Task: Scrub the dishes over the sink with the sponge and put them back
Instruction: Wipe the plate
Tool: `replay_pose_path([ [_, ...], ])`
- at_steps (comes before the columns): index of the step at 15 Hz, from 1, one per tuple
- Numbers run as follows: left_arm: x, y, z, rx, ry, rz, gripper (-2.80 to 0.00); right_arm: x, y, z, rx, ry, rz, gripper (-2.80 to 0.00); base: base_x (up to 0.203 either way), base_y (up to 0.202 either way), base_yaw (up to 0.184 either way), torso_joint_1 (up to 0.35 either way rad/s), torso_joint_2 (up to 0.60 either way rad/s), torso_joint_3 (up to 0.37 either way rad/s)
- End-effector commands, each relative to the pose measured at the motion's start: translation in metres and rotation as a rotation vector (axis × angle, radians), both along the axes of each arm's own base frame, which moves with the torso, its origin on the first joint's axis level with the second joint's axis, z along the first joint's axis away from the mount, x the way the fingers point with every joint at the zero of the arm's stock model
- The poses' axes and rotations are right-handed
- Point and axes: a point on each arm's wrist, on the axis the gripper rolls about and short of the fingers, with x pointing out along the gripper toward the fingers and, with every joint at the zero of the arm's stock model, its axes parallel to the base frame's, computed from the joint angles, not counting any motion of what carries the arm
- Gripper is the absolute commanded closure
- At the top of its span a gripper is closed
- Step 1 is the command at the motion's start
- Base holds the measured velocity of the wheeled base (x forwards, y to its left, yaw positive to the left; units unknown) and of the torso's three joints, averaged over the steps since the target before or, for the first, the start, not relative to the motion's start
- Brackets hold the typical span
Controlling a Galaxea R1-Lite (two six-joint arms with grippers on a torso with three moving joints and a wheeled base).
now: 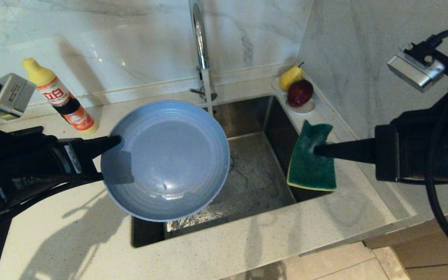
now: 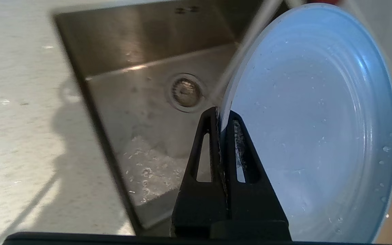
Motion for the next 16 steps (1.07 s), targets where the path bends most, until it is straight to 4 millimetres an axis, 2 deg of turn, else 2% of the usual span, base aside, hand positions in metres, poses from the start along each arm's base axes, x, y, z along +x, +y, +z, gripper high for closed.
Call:
replay_pose_path([
  [1, -0.004, 0.0, -0.002, 0.009, -0.009, -0.032, 0.0, 0.018, 0.027, 0.002, -0.011, 0.011, 0.037, 0.0, 0.0, 0.0, 0.0, 0.0, 0.0, 0.0],
  [4, 0.004, -0.004, -0.01, 0.069, -0.021, -0.044, 0.0, 0.032, 0.054, 0.005, -0.016, 0.001, 0.051, 0.0, 0.0, 0.0, 0.0, 0.0, 0.0, 0.0],
  [7, 0.002, -0.008, -0.017, 0.145, -0.049, -0.074, 0.0, 0.044, 0.082, 0.009, -0.018, -0.018, 0.051, 0.0, 0.0, 0.0, 0.0, 0.0, 0.0, 0.0],
  [11, -0.002, -0.013, -0.023, 0.213, -0.064, -0.115, 0.0, 0.045, 0.105, 0.008, -0.058, -0.015, 0.034, 0.0, 0.0, 0.0, 0.0, 0.0, 0.0, 0.0],
  [14, 0.002, -0.018, -0.018, 0.186, -0.066, -0.125, 0.0, 0.053, 0.148, -0.012, -0.163, -0.065, -0.015, 0.0, 0.0, 0.0, 0.0, 0.0, 0.0, 0.0],
  [16, 0.005, -0.02, -0.012, 0.129, -0.06, -0.114, 0.0, 0.053, 0.164, -0.017, -0.189, -0.091, -0.03, 0.0, 0.0, 0.0, 0.0, 0.0, 0.0, 0.0],
])
